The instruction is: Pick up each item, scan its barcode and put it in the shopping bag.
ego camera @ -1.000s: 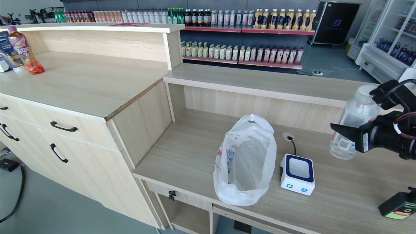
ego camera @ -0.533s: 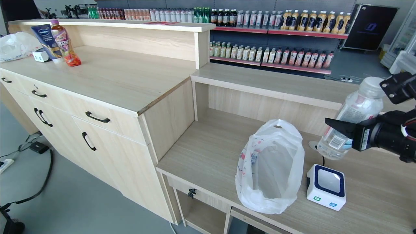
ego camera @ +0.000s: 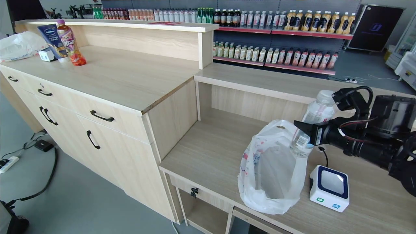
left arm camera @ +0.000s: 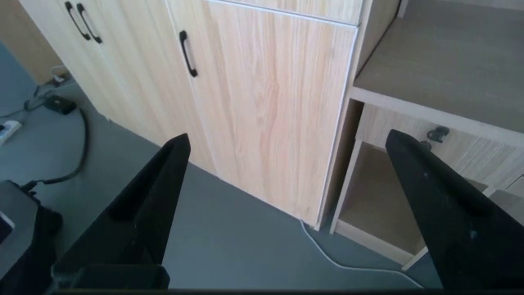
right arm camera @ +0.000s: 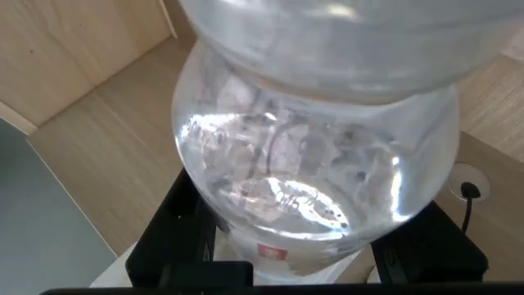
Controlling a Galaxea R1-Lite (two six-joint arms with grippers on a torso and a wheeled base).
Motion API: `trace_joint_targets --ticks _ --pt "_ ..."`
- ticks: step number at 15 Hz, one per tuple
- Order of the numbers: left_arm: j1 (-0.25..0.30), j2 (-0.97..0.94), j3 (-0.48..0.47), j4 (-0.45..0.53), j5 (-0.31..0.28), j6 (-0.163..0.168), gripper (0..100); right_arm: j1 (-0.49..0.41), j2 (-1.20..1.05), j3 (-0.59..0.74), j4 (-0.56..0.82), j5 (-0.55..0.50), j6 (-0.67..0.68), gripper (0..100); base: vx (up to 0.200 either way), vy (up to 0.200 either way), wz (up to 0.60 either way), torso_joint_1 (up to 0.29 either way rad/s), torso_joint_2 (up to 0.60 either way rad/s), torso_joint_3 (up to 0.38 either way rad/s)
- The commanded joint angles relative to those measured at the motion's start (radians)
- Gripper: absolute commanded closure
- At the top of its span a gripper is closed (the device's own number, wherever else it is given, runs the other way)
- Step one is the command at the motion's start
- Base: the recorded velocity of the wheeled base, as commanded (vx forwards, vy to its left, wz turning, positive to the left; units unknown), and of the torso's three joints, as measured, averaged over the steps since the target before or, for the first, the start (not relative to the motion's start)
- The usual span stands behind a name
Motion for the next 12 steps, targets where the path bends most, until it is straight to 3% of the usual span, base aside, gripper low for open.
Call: trace_joint_targets --ticks 1,12 --pt "0.000 0.000 0.000 0.000 0.000 0.001 0 -0.022 0.192 -0.018 -0.096 0.007 -0.003 100 0.000 0.000 0.00 0.000 0.00 0.000" --pt "0.000 0.000 0.000 0.000 0.000 -0.001 0 -0.056 0.416 -0.093 -0.310 0.030 -0.035 100 0.000 0.000 0.00 0.000 0.00 0.000"
